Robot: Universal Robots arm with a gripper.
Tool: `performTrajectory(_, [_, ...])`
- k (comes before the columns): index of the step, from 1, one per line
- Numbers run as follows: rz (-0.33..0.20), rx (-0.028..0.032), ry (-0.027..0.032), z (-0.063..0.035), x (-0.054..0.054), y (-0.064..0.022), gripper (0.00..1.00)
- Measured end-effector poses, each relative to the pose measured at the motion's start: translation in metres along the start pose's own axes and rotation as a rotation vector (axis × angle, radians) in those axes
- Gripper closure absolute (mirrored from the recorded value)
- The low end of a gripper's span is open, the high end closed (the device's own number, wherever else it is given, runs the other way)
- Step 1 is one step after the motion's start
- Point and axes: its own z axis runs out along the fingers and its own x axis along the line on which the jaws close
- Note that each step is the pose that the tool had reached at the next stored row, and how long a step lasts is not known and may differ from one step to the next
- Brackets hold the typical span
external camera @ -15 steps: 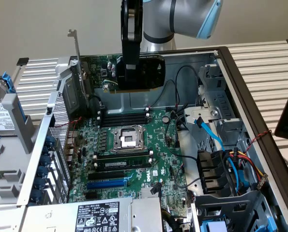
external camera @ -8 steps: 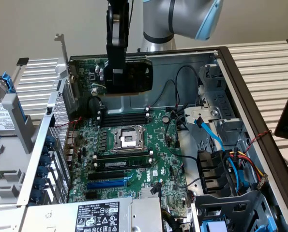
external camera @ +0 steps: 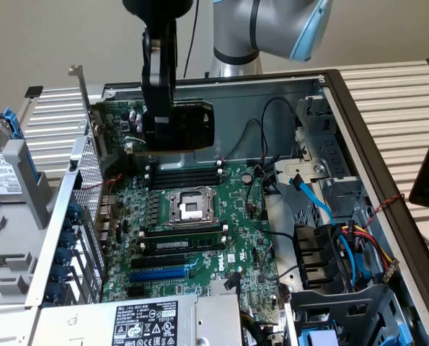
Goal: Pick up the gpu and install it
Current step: 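Insert the gpu into the slot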
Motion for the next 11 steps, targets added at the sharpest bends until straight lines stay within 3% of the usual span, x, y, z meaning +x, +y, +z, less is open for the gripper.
performTrajectory(7, [0.0, 0.0019, 0.0005, 0.0113, 0.009, -0.0014, 0.72])
performTrajectory(9, [0.001, 0.0087, 0.0028, 0.0129, 0.009, -0.0015, 0.72])
performTrajectory(11, [0.002, 0.0181, 0.0099, 0.0138, 0.009, -0.0014, 0.72])
